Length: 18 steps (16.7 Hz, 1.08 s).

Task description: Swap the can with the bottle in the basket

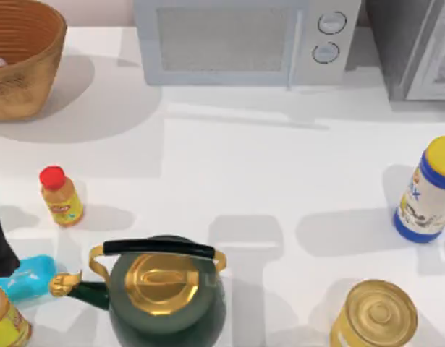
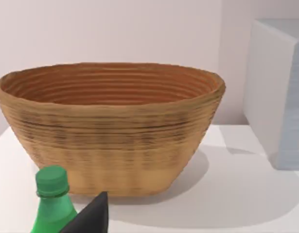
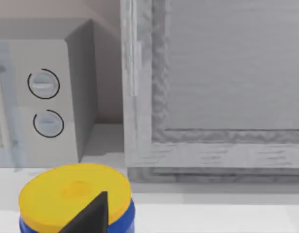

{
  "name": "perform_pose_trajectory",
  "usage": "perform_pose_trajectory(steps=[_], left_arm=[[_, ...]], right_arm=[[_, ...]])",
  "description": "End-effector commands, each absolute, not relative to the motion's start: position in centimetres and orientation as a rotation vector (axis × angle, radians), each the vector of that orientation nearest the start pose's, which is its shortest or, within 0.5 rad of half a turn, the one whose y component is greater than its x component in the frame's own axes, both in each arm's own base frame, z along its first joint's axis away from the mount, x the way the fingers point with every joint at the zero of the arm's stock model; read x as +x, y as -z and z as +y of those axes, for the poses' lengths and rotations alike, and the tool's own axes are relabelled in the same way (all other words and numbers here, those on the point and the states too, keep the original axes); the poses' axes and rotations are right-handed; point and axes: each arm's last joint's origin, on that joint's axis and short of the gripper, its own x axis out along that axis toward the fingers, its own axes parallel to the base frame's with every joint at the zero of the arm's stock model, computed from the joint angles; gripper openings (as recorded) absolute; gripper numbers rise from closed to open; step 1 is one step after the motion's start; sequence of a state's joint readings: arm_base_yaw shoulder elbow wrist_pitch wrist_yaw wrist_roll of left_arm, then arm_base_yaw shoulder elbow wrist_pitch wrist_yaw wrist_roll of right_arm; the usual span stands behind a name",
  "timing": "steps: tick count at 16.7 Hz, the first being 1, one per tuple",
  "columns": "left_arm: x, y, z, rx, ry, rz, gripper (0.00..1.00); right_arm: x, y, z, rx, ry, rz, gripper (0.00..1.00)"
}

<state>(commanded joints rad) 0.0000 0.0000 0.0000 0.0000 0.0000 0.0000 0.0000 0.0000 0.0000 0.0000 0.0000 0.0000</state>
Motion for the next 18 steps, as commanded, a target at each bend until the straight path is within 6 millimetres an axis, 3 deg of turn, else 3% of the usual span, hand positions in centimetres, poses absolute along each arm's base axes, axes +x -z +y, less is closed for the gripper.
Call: perform_pose_trajectory(steps=[5,11,14,18], left_arm=[[10.6,-17.1,0.0,0.003,-0.008,0.023,1.00],[12.4,-23.9,0.4,0.015,-0.026,0.193,1.00],[15.5,-28.1,0.9,0.019,-0.028,0.330,1.00],[22.6,-32.5,2.1,0.017,-0.025,0.540,1.00]], right_arm=[[10.6,-16.0,-0.1,0.000,0.000,0.000,1.00],[10.6,-16.0,-0.1,0.000,0.000,0.000,1.00],[10.6,-16.0,-0.1,0.000,0.000,0.000,1.00],[10.6,-16.0,-0.1,0.000,0.000,0.000,1.00]])
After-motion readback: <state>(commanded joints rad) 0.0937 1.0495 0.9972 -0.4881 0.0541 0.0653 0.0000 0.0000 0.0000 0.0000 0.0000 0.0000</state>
